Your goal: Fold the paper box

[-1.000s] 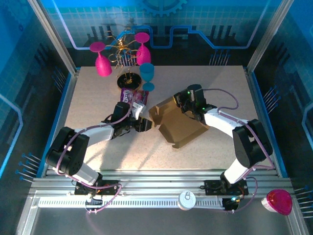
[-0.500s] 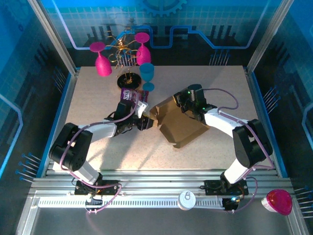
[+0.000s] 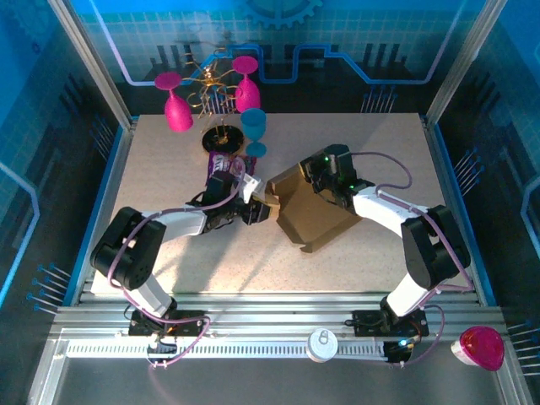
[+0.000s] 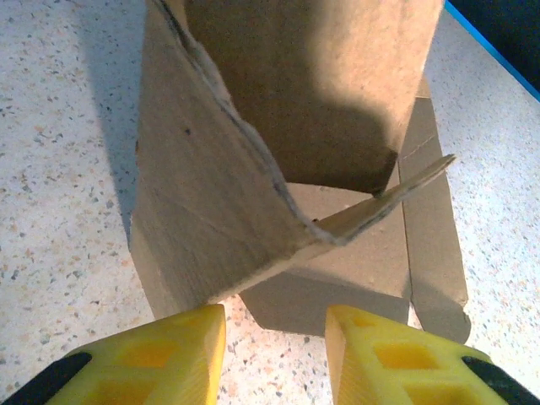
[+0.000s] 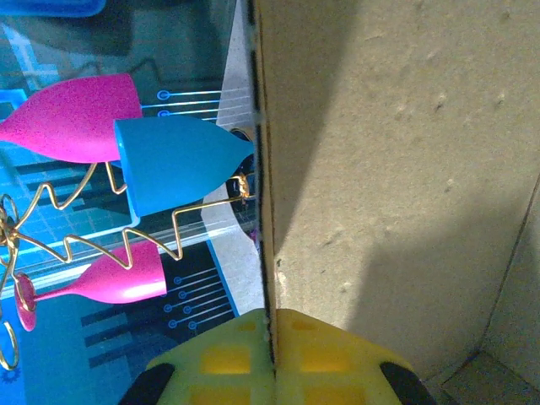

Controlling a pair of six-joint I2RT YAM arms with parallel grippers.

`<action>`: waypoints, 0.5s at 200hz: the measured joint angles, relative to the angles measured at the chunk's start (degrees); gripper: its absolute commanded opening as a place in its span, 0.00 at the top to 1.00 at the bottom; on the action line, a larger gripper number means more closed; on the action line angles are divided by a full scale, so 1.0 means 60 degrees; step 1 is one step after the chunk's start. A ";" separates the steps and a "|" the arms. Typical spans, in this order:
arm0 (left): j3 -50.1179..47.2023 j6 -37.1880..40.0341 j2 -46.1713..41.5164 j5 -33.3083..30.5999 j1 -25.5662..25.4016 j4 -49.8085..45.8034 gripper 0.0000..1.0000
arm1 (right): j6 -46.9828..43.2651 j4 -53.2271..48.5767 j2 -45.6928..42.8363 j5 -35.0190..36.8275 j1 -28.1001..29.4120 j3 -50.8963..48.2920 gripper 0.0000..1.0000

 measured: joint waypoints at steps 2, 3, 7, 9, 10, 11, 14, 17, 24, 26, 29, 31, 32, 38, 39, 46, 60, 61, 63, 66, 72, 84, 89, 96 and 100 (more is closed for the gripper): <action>0.0004 0.0004 0.0015 -0.0015 -0.0011 0.0025 0.63 | 0.0000 0.0011 0.0000 0.0004 -0.0007 0.0000 1.00; 0.0007 -0.0004 0.0018 -0.0025 -0.0015 0.0036 0.63 | 0.0000 0.0015 0.0000 0.0004 -0.0011 0.0000 1.00; 0.0007 -0.0062 0.0047 -0.0073 -0.0044 0.0102 0.63 | 0.0000 0.0036 0.0000 0.0007 -0.0018 0.0000 1.00; 0.0011 -0.0080 0.0062 -0.0098 -0.0066 0.0135 0.63 | 0.0000 0.0047 0.0000 0.0015 -0.0022 0.0000 1.00; 0.0011 -0.0087 0.0066 -0.0109 -0.0069 0.0146 0.63 | 0.0000 0.0051 0.0000 0.0015 -0.0022 0.0000 1.00; 0.0011 -0.0098 0.0073 -0.0120 -0.0076 0.0160 0.63 | 0.0000 0.0062 0.0000 0.0018 -0.0029 0.0000 1.00; 0.0015 -0.0178 0.0095 -0.0164 -0.0095 0.0211 0.63 | 0.0000 0.0066 0.0000 0.0022 -0.0033 0.0000 1.00; 0.0015 -0.0197 0.0117 -0.0211 -0.0120 0.0266 0.63 | 0.0000 0.0069 0.0000 0.0029 -0.0033 0.0000 1.00; 0.0015 -0.0310 0.0175 -0.0310 -0.0160 0.0430 0.63 | 0.0000 0.0076 0.0000 0.0044 -0.0036 0.0000 1.00; 0.0015 -0.0364 0.0193 -0.0324 -0.0171 0.0452 0.63 | 0.0000 0.0080 0.0000 0.0047 -0.0040 0.0000 1.00; 0.0015 -0.0412 0.0211 -0.0364 -0.0186 0.0510 0.63 | 0.0000 0.0095 0.0000 0.0066 -0.0040 0.0000 1.00; 0.0015 -0.0459 0.0229 -0.0390 -0.0193 0.0572 0.62 | 0.0000 0.0102 0.0000 0.0069 -0.0044 0.0000 1.00; 0.0015 -0.0477 0.0233 -0.0404 -0.0197 0.0590 0.62 | 0.0000 0.0109 0.0000 0.0073 -0.0044 -0.0004 1.00; 0.0015 -0.0576 0.0280 -0.0474 -0.0208 0.0707 0.62 | 0.0000 0.0142 0.0000 0.0117 -0.0047 -0.0007 1.00; 0.0015 -0.0597 0.0284 -0.0481 -0.0211 0.0721 0.62 | 0.0004 0.0146 0.0000 0.0120 -0.0051 -0.0007 1.00; 0.0015 -0.0714 0.0335 -0.0546 -0.0233 0.0856 0.60 | 0.0004 0.0171 0.0000 0.0153 -0.0058 -0.0007 1.00; 0.0015 -0.0940 0.0430 -0.0663 -0.0273 0.1111 0.59 | 0.0033 0.0219 0.0000 0.0219 -0.0080 -0.0011 1.00; 0.0015 -0.0969 0.0437 -0.0681 -0.0277 0.1137 0.59 | 0.0036 0.0222 0.0000 0.0219 -0.0080 -0.0011 1.00; 0.0015 -0.1009 0.0448 -0.0692 -0.0284 0.1162 0.59 | 0.0033 0.0222 0.0000 0.0219 -0.0084 -0.0011 1.00; 0.0015 -0.1013 0.0463 -0.0721 -0.0295 0.1213 0.59 | 0.0040 0.0237 0.0000 0.0226 -0.0095 -0.0011 1.00; 0.0015 -0.1096 0.0484 -0.0750 -0.0321 0.1290 0.58 | 0.0040 0.0251 0.0000 0.0237 -0.0102 -0.0011 1.00; 0.0015 -0.1275 0.0532 -0.0761 -0.0342 0.1435 0.58 | 0.0069 0.0277 0.0000 0.0251 -0.0109 -0.0011 1.00; 0.0015 -0.1355 0.0554 -0.0761 -0.0342 0.1486 0.58 | 0.0073 0.0310 0.0000 0.0251 -0.0109 -0.0011 1.00; 0.0018 -0.1464 0.0597 -0.0758 -0.0342 0.1559 0.58 | 0.0073 0.0357 0.0000 0.0248 -0.0117 -0.0007 1.00; 0.0018 -0.1512 0.0630 -0.0754 -0.0342 0.1617 0.58 | 0.0076 0.0382 0.0000 0.0244 -0.0117 -0.0007 1.00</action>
